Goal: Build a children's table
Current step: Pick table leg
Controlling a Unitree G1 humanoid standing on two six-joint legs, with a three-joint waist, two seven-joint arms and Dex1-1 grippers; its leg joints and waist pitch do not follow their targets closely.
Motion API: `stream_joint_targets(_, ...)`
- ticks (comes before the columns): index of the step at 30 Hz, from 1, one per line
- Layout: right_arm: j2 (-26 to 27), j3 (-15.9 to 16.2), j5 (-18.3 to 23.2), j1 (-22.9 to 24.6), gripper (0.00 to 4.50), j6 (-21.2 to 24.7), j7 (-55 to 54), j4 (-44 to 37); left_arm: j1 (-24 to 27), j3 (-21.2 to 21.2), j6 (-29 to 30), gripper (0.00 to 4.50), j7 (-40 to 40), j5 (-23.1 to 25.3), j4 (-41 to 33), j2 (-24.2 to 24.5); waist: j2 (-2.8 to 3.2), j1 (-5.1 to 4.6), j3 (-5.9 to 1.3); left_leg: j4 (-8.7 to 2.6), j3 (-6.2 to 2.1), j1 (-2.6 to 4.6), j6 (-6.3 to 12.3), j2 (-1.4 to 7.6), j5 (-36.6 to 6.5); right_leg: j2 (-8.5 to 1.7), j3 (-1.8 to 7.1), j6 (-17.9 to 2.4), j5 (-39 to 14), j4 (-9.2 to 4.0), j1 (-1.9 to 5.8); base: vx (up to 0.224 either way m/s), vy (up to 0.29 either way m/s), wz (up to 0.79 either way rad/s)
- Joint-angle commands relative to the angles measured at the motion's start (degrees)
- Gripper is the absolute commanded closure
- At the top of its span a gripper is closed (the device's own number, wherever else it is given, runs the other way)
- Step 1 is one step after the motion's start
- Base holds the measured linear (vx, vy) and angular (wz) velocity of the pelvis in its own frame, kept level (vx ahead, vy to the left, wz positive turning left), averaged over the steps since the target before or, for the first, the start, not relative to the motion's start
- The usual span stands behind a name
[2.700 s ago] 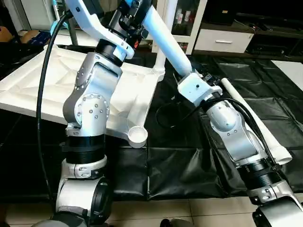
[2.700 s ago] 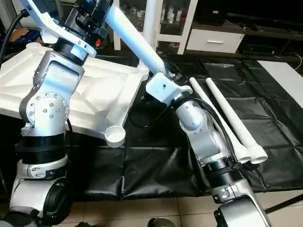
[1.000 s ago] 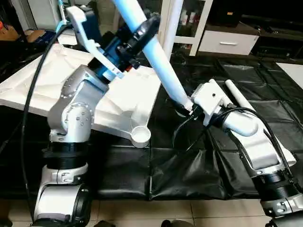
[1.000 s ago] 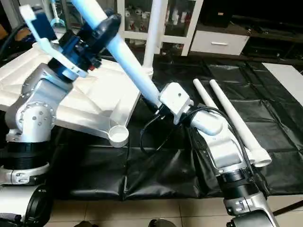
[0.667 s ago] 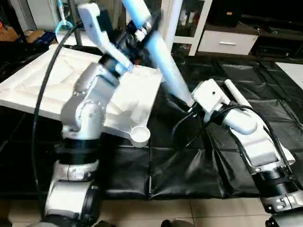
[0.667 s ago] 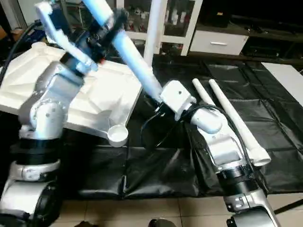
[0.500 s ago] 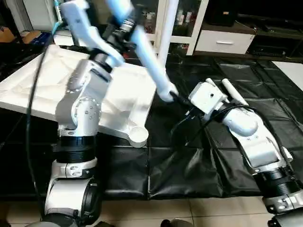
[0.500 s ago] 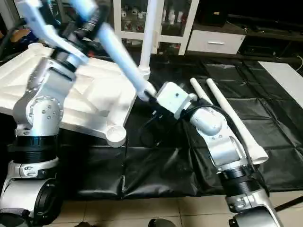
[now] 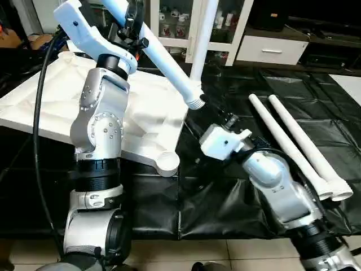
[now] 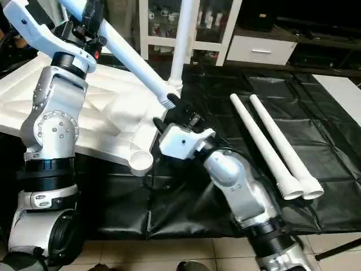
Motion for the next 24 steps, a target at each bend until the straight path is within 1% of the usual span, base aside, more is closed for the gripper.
stream_joint_targets(1, -0.1, -1.1, -1.1, -0.6, 1.42, 1.3, -1.1, -0.1, -1.6, -0.7, 0.5, 2.87, 0.4, -0.8, -1.5, -0.4, 0.78, -0.29, -4.68, -4.32, 0.03, 1.11, 0.12, 0.09, -22.1, -0.75, 1.05, -4.0, -24.6, -4.34, 2.80, 0.000, 0.000, 0.00)
stream_joint_targets(6, 0.2, -2.2, -1.4, -3.4, 1.42, 3.2, -2.4, 2.1, -1.4, -1.7, 1.1, 2.87, -0.3, -0.8, -2.3, -0.8, 0.77, -0.47, -4.70, -4.27, 0.01, 1.17, -0.01, 0.09, -22.3, -0.72, 0.99, -4.1, -24.4, -4.28, 2.74, 0.000, 0.000, 0.00)
stream_joint_targets(7, 0.2, -2.2, -1.4, -3.4, 1.42, 3.2, -2.4, 2.1, -1.4, -1.7, 1.1, 2.87, -0.3, -0.8, -2.3, -0.8, 0.78, -0.48, -4.66, -4.27, 0.03, 1.16, 0.04, 0.07, -22.4, -0.70, 0.99, -4.1, -24.5, -4.34, 2.74, 0.000, 0.000, 0.00)
stream_joint_targets(8, 0.5, -2.8, -1.0, -4.9, 1.42, 4.4, -2.3, 3.7, -1.3, -2.2, 1.3, 2.87, -0.5, -0.5, -2.6, -1.0, 0.75, -0.46, -4.60, -4.18, 0.12, 1.28, 0.10, 0.03, -22.8, -0.69, 0.98, -4.0, -25.1, -4.46, 2.56, 0.000, 0.000, 0.00)
stream_joint_targets(9, 0.6, -2.9, -0.9, -5.2, 1.42, 4.7, -2.3, 4.1, -1.2, -2.3, 1.3, 2.87, -0.5, -0.5, -2.6, -1.0, 0.75, -0.56, -4.60, -4.21, 0.04, 1.18, 0.08, 0.00, -22.8, -0.69, 0.92, -4.0, -25.4, -4.41, 2.68, 0.000, 0.000, 0.00)
stream_joint_targets(10, 1.0, -3.0, -0.4, -7.6, 1.42, 6.6, -1.7, 6.9, -0.9, -3.4, 1.6, 2.87, -0.8, -0.1, -3.2, -1.3, 0.75, -0.59, -4.71, -4.16, 0.04, 1.09, 0.09, -0.03, -22.5, -0.76, 0.94, -4.1, -25.2, -4.39, 2.76, 0.000, 0.000, 0.00)
stream_joint_targets(12, 1.4, -2.9, -0.5, -8.5, 1.42, 7.3, -1.5, 8.0, -0.7, -3.9, 1.6, 2.87, -1.1, 0.1, -3.5, -1.4, 0.79, -0.69, -4.71, -4.09, 0.10, 1.23, 0.10, 0.05, -22.3, -0.76, 1.00, -4.8, -24.2, -4.39, 2.60, 0.000, 0.000, 0.00)
stream_joint_targets(13, 1.5, -2.9, -0.5, -8.9, 1.42, 7.4, -1.5, 8.4, -0.7, -4.0, 1.6, 2.87, -1.1, 0.1, -3.6, -1.5, 0.81, -0.67, -4.71, -4.11, 0.11, 1.23, 0.11, 0.07, -22.2, -0.76, 1.03, -5.0, -23.9, -4.36, 2.63, 0.000, 0.000, 0.00)
stream_joint_targets(14, 1.9, -2.7, -0.5, -9.8, 1.42, 8.2, -1.5, 9.7, -0.6, -4.2, 1.7, 2.87, -1.0, 0.0, -3.7, -1.7, 0.83, -0.76, -4.78, -4.20, 0.03, 0.98, 0.08, 0.08, -21.8, -0.79, 1.04, -5.2, -23.1, -4.11, 2.88, 0.000, 0.000, 0.00)
stream_joint_targets(15, 2.2, -2.6, -0.4, -10.4, 1.42, 8.6, -1.5, 10.6, -0.6, -4.3, 1.7, 2.87, -1.1, 0.1, -3.7, -1.8, 0.81, -0.83, -4.87, -4.25, -0.01, 0.89, 0.04, 0.11, -21.1, -0.86, 1.06, -5.6, -21.8, -4.00, 3.08, 0.000, 0.000, 0.00)
stream_joint_targets(16, 2.5, -2.6, -0.2, -10.9, 1.42, 8.9, -1.5, 11.2, -0.6, -4.4, 1.7, 2.87, -1.1, 0.1, -3.8, -1.8, 0.34, -0.90, -4.87, -4.16, 0.12, 0.89, 0.19, 0.10, -20.8, -0.82, 1.11, -5.8, -21.4, -4.02, 2.99, 0.000, 0.000, 0.00)
stream_joint_targets(18, 3.1, -2.4, 0.3, -12.3, 1.42, 9.4, -1.7, 13.2, -0.5, -4.7, 2.2, 2.87, -1.4, 0.0, -4.3, -1.9, 0.63, -0.96, -4.91, -4.17, 0.13, 0.91, 0.42, 0.15, -19.7, -0.93, 1.22, -6.8, -19.7, -3.66, 3.10, 0.000, 0.000, 0.00)
stream_joint_targets(20, 3.6, -2.5, 0.7, -13.7, 1.42, 9.8, -1.6, 15.3, -0.3, -5.2, 2.7, 2.87, -2.1, 0.0, -4.9, -1.8, 0.69, -1.10, -4.94, -4.14, 0.16, 0.88, 0.51, 0.18, -19.3, -0.97, 1.25, -7.5, -19.0, -3.52, 3.19, 0.000, 0.000, 0.00)
stream_joint_targets(22, 3.8, -2.6, 0.7, -14.6, 1.42, 9.8, -1.7, 16.3, 0.0, -5.9, 3.1, 2.87, -2.8, 0.1, -5.4, -1.6, 0.58, -1.08, -4.96, -4.13, 0.20, 0.88, 0.59, 0.24, -18.7, -1.04, 1.31, -8.0, -18.1, -3.37, 3.23, 0.000, 0.000, 0.00)
stream_joint_targets(23, 3.8, -2.7, 0.8, -15.0, 1.42, 9.8, -1.7, 16.7, 0.1, -6.1, 3.2, 2.87, -2.9, 0.1, -5.6, -1.6, 0.68, -0.99, -4.93, -4.12, 0.24, 0.98, 0.57, 0.28, -18.4, -1.03, 1.36, -8.2, -17.6, -3.35, 3.20, 0.000, 0.000, 0.00)
stream_joint_targets(24, 3.8, -2.8, 0.9, -15.3, 1.42, 9.8, -1.7, 17.0, 0.2, -6.2, 3.2, 2.87, -2.8, 0.0, -5.8, -1.6, 0.61, -1.03, -4.91, -4.13, 0.28, 0.89, 0.64, 0.25, -18.1, -0.99, 1.40, -8.4, -17.0, -3.23, 3.32, 0.000, 0.000, 0.00)
